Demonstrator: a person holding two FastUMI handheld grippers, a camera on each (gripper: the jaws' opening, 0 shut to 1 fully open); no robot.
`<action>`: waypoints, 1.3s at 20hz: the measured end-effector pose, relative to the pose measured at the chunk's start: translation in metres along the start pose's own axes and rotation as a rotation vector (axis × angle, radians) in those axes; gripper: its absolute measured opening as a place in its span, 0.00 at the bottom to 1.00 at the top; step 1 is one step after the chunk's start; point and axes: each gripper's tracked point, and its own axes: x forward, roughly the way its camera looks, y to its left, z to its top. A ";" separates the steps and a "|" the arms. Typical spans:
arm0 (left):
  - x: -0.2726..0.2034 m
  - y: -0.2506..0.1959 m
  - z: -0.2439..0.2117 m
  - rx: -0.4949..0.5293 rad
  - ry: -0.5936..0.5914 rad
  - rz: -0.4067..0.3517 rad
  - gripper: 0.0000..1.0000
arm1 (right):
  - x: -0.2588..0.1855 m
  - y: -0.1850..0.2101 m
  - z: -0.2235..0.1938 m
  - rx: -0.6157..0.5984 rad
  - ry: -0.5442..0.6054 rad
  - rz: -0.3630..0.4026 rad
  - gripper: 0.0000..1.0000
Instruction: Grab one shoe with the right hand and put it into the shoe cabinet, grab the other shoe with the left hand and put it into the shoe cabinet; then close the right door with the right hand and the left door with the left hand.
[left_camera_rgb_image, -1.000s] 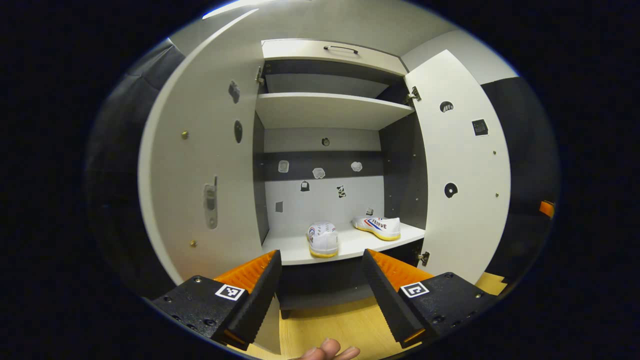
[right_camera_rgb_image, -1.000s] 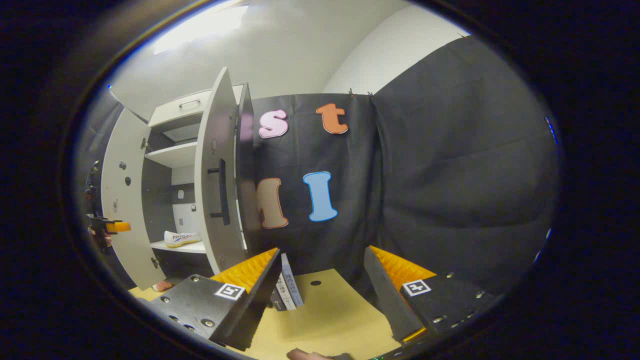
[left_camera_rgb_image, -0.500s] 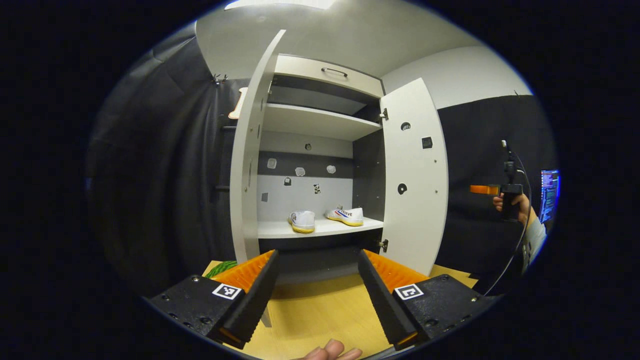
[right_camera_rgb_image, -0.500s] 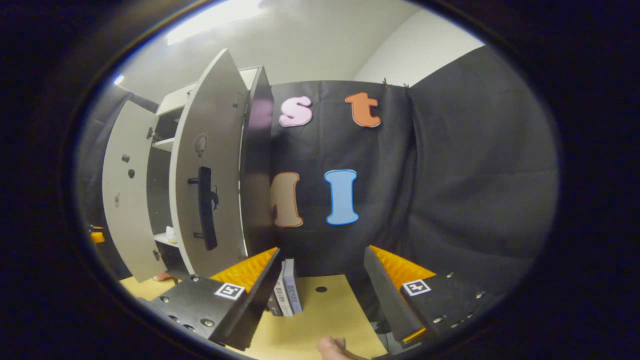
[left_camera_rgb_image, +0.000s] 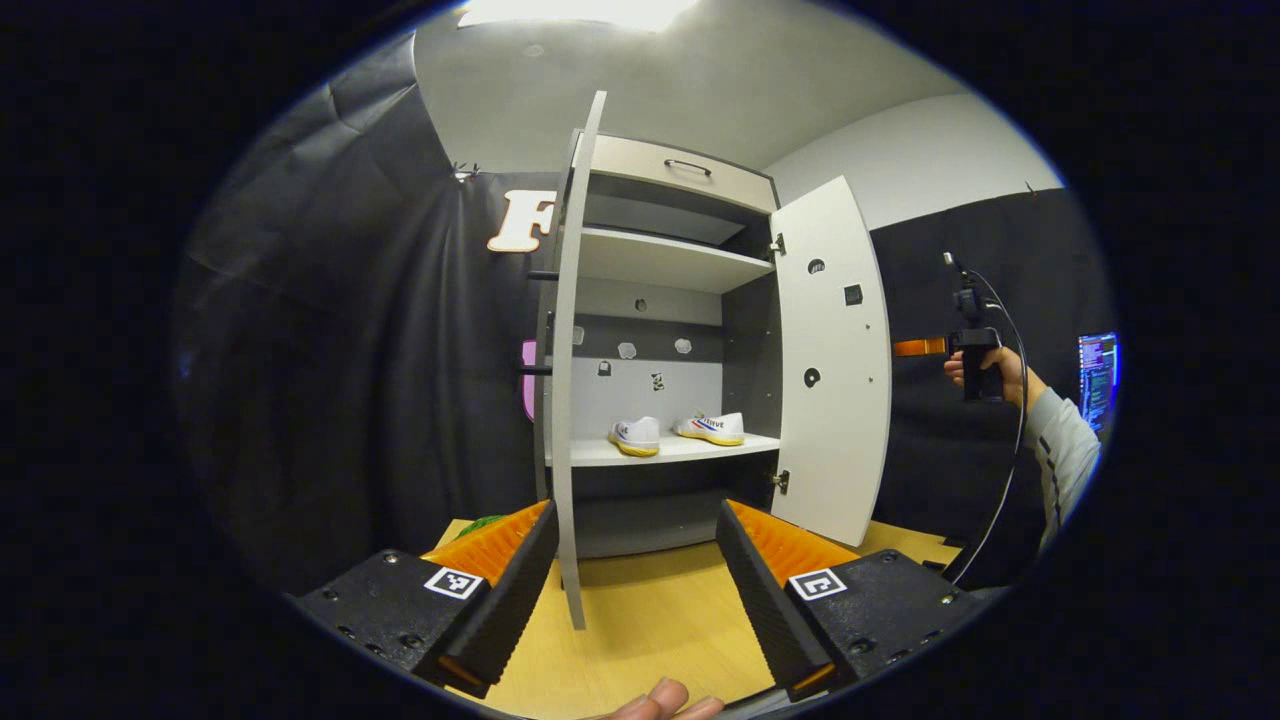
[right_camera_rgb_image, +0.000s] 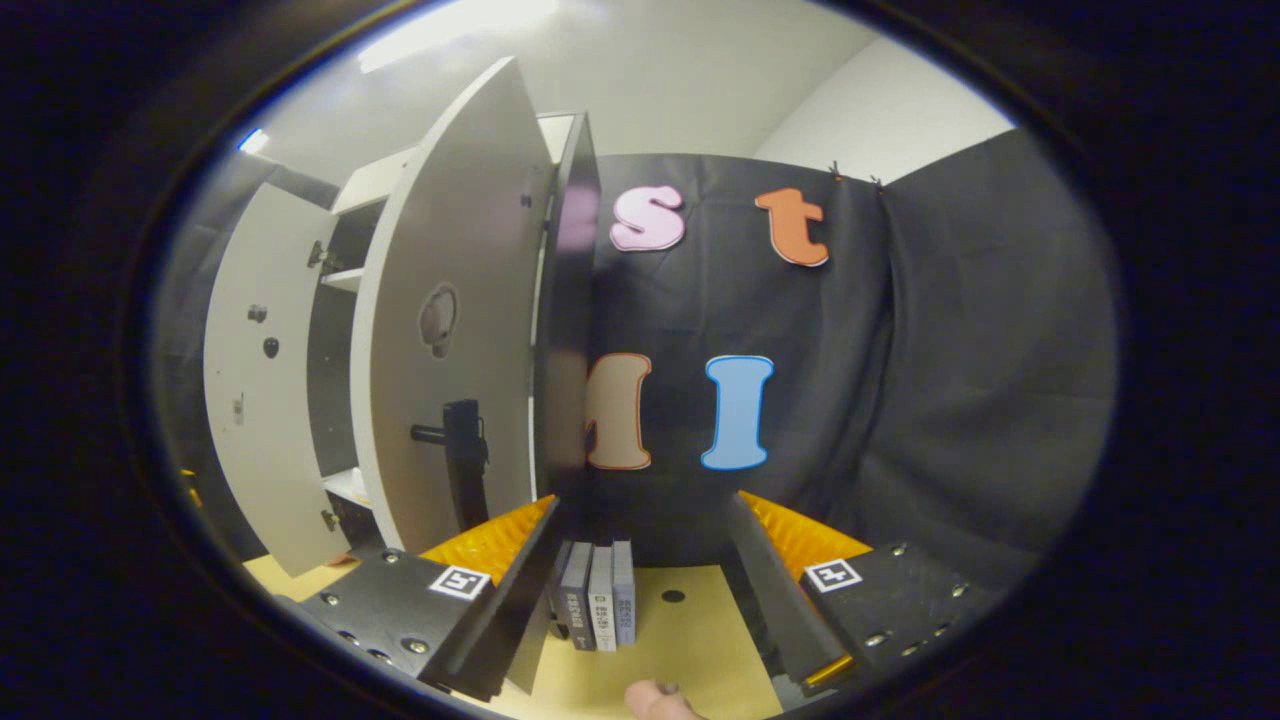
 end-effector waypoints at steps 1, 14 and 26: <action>-0.003 0.003 0.003 0.012 -0.007 0.008 0.95 | 0.003 0.007 0.000 -0.023 0.009 0.002 0.94; -0.013 0.009 0.001 -0.048 0.033 -0.025 0.95 | -0.003 0.051 -0.007 0.072 0.033 -0.009 0.92; 0.017 0.041 0.008 -0.072 0.064 0.075 0.95 | 0.014 0.194 0.007 0.150 0.009 0.132 0.90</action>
